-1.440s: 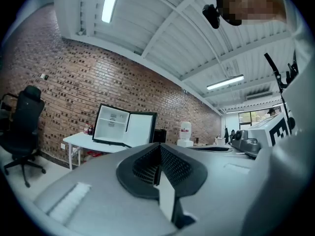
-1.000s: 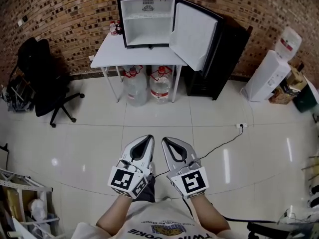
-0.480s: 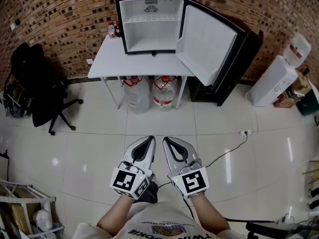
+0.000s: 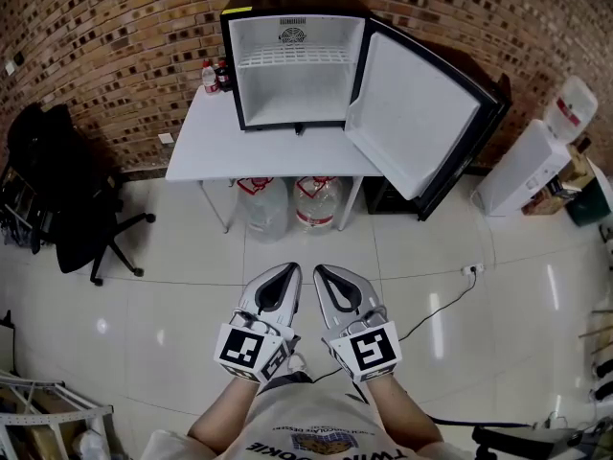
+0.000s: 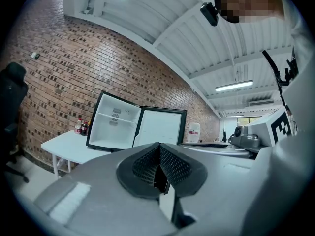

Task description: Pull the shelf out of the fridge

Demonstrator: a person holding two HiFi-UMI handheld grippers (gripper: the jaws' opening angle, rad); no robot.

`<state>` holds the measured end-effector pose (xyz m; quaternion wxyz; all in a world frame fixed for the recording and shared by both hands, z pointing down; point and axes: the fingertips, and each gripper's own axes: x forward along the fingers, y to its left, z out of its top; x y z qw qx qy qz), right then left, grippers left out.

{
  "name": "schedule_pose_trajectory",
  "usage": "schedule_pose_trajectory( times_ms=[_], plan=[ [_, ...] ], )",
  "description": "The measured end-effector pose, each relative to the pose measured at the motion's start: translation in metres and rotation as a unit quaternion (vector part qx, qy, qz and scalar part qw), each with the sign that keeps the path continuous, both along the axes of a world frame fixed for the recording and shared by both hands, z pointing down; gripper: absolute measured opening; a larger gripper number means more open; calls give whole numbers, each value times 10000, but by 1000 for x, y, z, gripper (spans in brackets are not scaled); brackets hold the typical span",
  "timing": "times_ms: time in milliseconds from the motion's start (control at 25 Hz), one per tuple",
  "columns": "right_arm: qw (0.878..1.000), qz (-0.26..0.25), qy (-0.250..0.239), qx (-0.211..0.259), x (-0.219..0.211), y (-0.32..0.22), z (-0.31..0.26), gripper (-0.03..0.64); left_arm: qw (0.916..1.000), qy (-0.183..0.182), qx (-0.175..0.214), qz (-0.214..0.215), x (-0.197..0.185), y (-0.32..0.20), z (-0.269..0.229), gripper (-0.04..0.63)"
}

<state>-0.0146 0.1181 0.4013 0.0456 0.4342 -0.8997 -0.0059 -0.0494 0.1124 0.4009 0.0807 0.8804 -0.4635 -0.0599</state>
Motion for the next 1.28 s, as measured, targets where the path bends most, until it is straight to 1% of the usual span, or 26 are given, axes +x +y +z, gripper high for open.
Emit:
schedule_pose_trajectory(
  times_ms=[280,680,920,1280],
  plan=[
    [9999,78,54,119,-16,-33,-1,5,10000,75,21,-23,-22,-33,-3,2],
    [9998,77,-107,173,-15,-84,0,5,10000,-27,-17,23,-16,-77,2,2],
    [9994,22,-230,269,-6,-136,-2,5,9999,-134,69,36,-3,-128,2,2],
    [9987,-112,-398,285,16,-227,-14,5,9999,-136,94,-42,22,-219,-17,2]
  ],
)
